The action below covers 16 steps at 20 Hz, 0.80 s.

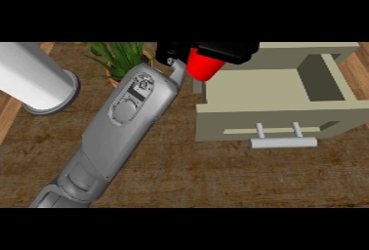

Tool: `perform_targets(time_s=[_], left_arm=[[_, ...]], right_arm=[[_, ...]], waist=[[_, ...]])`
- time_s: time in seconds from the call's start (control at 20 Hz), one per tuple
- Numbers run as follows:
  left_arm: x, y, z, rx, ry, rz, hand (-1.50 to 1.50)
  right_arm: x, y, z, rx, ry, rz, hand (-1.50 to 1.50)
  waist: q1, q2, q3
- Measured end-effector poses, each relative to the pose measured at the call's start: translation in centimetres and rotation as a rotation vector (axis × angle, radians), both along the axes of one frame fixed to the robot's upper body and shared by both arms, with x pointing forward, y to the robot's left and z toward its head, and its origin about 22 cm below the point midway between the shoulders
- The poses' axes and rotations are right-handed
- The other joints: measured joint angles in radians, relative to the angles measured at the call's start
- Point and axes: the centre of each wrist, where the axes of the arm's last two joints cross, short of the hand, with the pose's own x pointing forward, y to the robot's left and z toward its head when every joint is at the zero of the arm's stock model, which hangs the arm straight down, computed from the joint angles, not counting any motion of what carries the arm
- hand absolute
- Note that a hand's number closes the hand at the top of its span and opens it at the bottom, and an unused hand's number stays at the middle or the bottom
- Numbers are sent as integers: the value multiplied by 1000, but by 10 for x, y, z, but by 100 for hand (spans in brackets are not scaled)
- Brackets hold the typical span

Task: Pick up the can, place it into the drawer and close the drawer

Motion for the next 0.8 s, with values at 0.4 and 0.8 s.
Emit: perform_targets(time_s=[0.4, 0.8], left_arm=[[15, -29, 19, 41, 17, 11, 150], [25, -45, 21, 83, 30, 26, 150]], right_arm=[[7, -1, 0, 1, 2, -1, -150], [15, 2, 0, -1, -8, 15, -150]], waist=[[-8, 3, 0], [-25, 7, 1]])
